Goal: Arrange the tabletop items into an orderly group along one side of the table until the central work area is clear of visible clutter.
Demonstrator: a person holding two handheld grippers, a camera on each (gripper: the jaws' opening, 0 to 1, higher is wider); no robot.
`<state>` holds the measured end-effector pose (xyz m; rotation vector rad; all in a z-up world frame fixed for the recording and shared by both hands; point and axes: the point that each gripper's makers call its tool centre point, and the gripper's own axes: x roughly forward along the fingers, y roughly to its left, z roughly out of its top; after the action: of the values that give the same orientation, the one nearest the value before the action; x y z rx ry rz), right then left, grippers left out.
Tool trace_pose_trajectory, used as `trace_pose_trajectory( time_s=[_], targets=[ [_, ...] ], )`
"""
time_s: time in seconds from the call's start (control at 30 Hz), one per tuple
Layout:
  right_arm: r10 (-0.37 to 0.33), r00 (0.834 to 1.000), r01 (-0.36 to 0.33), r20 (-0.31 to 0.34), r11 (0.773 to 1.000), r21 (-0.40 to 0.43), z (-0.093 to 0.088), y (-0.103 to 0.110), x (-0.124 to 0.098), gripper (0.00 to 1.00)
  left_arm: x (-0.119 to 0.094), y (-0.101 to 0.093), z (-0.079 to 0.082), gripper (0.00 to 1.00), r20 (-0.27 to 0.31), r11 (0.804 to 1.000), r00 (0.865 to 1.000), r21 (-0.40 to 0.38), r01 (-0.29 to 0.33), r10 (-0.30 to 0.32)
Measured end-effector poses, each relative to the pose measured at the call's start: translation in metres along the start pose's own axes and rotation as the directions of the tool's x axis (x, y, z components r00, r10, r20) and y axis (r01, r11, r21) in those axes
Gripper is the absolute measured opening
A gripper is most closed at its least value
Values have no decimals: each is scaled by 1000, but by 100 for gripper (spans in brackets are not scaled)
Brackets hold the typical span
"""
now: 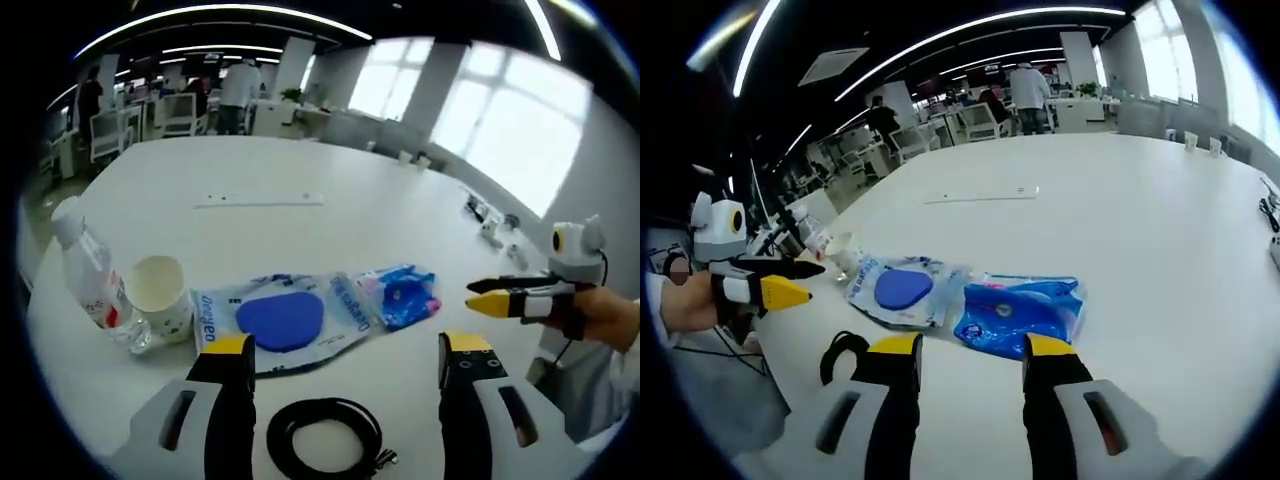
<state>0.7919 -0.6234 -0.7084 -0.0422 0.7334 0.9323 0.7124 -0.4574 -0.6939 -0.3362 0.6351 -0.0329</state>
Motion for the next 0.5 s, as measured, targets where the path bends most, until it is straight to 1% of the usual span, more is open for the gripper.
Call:
trace_pose_trajectory(
  time_s=[0.2,0.33,0.43,0.5],
  targets=[
    [3,1000,-3,-1,1000,-5,1,3,3,37,-3,0,-1,71,1,1000,1000,0,3,-3],
    [7,1000,-7,1,1000,-3,-1,8,5,37,-7,1,-5,70,-6,1000,1000,11,5,-5],
    [18,1000,-18,1,1000,4,-5,14,11,37,-12,8,-11,70,-14,1000,1000,8,1,-1],
    [28,1000,-28,-12,1000,2,-10,23,13,37,-14,15,-13,69,-19,1000,1000,5,-8,8]
  ],
)
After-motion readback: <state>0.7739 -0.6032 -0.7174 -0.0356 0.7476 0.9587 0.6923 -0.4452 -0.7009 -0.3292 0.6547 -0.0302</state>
